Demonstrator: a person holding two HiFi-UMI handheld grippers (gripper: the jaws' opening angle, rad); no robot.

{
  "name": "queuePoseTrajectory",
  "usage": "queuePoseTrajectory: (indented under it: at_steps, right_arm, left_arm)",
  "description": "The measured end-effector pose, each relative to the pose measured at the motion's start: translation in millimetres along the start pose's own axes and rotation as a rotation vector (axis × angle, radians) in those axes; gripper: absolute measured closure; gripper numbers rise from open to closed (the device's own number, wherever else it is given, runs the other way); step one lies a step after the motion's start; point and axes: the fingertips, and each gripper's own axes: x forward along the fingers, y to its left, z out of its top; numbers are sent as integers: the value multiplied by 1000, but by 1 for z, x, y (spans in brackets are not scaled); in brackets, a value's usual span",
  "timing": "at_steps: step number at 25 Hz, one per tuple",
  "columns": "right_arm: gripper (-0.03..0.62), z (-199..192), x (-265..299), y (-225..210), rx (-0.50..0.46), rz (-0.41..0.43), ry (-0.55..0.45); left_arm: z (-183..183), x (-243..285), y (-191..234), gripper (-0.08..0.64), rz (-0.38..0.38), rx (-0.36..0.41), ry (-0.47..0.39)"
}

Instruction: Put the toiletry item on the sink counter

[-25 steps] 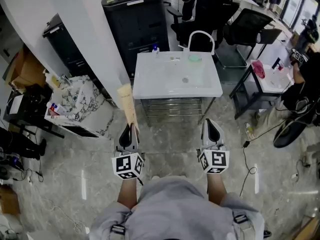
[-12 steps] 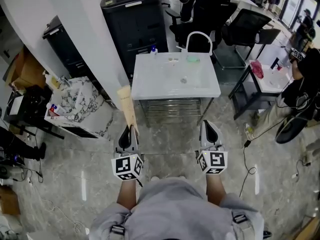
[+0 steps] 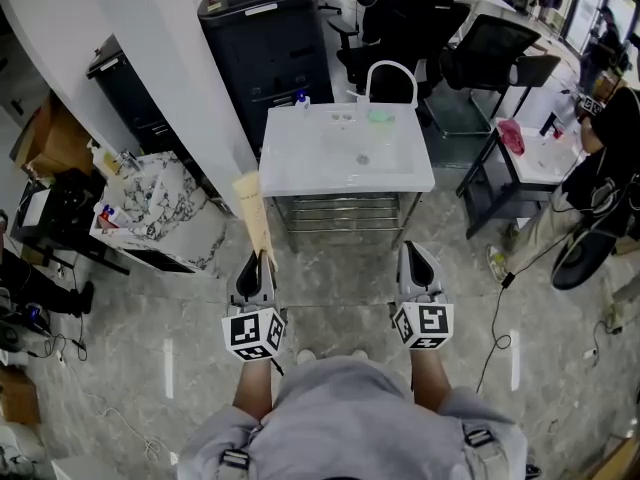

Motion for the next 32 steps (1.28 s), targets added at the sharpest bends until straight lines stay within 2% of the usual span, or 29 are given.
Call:
queuePoseTrajectory:
  at_steps: [10, 17, 22, 32]
  right_arm:
    - [588, -12, -26, -24, 15, 35, 37]
    - [588, -14, -25, -32, 11, 29, 44]
    - [588, -18, -9, -29, 1, 14, 51]
    - [588, -18, 61, -17, -7, -29, 46]
  left_arm:
    - [-12, -12, -44, 526, 6, -19, 14]
    - [-16, 0, -52, 526, -15, -18, 18]
    - [-18, 18, -44, 526, -36, -20, 20]
    - [-14, 82, 3, 526, -57, -18, 19]
